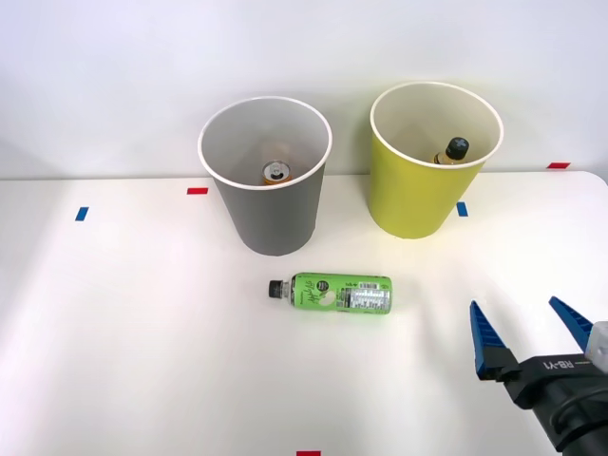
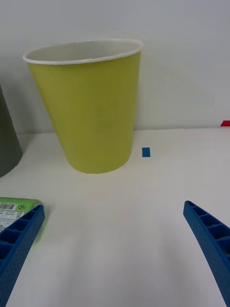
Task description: Put cans in the gray bin, plastic bottles in the light green bin
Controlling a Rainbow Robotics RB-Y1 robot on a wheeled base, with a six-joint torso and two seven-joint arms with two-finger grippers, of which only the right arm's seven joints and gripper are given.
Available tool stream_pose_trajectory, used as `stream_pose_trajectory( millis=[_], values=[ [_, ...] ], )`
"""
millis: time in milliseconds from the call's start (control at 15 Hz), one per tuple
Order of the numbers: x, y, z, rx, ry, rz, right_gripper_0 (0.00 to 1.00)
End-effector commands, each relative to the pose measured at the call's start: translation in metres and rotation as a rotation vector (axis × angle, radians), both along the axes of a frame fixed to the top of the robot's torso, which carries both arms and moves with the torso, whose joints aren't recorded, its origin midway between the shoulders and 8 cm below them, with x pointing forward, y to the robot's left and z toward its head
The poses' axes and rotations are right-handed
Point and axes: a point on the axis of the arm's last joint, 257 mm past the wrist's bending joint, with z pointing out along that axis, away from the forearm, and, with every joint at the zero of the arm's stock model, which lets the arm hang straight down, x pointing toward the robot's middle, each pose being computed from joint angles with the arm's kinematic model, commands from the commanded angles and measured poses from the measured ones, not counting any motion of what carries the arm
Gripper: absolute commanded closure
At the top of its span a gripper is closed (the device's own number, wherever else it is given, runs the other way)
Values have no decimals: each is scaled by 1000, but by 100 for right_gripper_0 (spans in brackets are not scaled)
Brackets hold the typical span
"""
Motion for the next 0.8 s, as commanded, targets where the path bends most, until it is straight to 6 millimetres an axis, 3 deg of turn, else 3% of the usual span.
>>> stream_pose_trajectory(
  millis=[67, 333, 800],
  values=[
    [-5, 6, -13, 61, -63, 4, 0],
    [-35, 7, -34, -23, -137, 38, 0],
    [-109, 10, -79, -248, -122, 45, 0]
  ],
)
